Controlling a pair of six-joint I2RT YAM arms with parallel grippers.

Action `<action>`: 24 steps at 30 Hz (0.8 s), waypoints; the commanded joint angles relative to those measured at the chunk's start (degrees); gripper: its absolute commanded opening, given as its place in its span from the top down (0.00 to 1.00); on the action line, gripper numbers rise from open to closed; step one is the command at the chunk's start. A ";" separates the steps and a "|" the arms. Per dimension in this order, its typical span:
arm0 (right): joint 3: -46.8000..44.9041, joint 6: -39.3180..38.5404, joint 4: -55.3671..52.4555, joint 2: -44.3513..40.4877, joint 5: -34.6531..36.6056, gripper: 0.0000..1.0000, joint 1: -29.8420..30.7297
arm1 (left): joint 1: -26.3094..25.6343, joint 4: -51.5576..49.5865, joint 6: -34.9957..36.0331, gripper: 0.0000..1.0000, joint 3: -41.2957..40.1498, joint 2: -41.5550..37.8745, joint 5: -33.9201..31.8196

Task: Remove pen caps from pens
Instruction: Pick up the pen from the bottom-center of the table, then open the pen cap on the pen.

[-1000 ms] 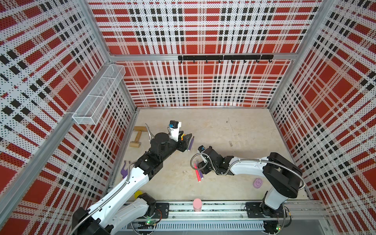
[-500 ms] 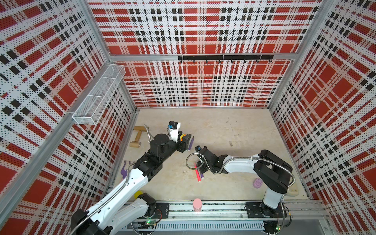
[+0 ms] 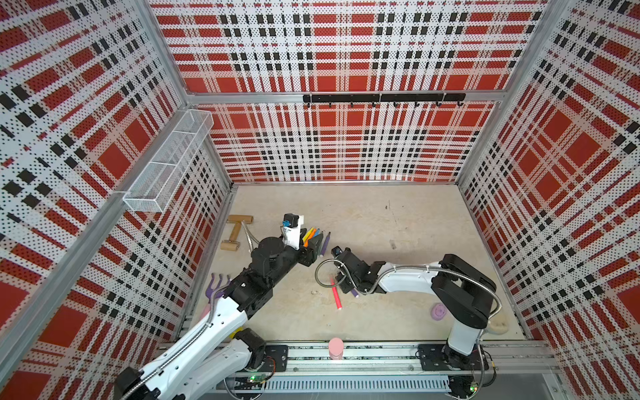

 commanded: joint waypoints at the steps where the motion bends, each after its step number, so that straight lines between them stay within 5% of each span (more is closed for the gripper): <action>1: 0.57 -3.58 1.32 -9.47 0.44 0.93 -4.36 | -0.23 1.59 -0.43 0.35 -1.96 -2.67 -3.57; 8: -10.85 -5.12 19.40 -30.06 -19.81 0.93 -12.60 | 0.55 6.26 -0.35 0.32 -6.63 -6.69 0.09; 20: -22.98 2.58 52.18 -41.02 -36.63 0.96 -14.51 | 1.90 26.84 -1.04 0.32 -11.41 2.03 39.17; 24: -24.34 5.83 60.51 -39.24 -37.94 0.96 -14.61 | 0.15 33.21 -2.69 0.31 -12.72 4.42 44.08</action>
